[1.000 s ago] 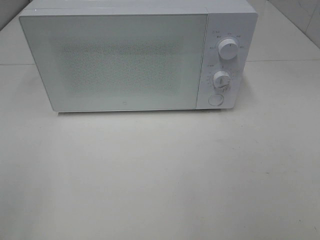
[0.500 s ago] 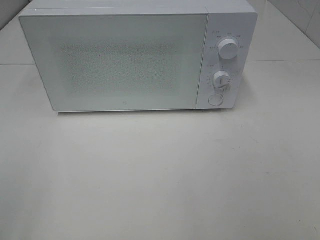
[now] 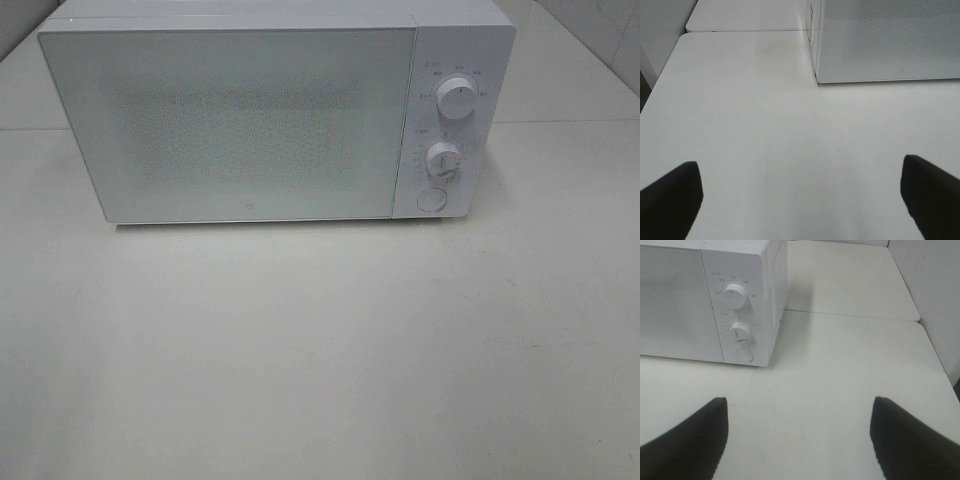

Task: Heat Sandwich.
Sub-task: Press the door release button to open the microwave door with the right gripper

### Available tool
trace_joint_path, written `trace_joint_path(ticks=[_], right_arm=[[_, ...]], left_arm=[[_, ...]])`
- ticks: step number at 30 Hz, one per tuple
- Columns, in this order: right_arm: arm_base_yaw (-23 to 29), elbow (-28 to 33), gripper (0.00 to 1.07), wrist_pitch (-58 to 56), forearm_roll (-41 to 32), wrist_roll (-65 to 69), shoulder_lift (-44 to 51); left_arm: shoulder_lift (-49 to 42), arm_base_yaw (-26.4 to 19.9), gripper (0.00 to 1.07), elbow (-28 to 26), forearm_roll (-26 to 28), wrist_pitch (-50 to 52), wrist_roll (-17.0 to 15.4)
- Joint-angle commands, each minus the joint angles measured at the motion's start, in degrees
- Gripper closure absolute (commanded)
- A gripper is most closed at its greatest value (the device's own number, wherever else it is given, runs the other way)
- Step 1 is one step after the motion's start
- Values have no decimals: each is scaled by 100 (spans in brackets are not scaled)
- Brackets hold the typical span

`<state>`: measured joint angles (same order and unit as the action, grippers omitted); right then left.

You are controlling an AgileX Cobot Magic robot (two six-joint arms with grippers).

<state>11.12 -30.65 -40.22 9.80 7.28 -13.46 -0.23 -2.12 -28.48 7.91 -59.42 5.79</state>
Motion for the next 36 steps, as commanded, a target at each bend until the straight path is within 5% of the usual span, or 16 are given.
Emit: trace_joint_path(ticks=[1, 36], right_arm=[[-52, -46, 31, 573, 23, -63, -350], [-52, 29, 31, 4647, 46, 407, -4601]], left_arm=[[-132, -6, 3, 6, -6, 0, -40], [-132, -6, 3, 6, -6, 0, -40]])
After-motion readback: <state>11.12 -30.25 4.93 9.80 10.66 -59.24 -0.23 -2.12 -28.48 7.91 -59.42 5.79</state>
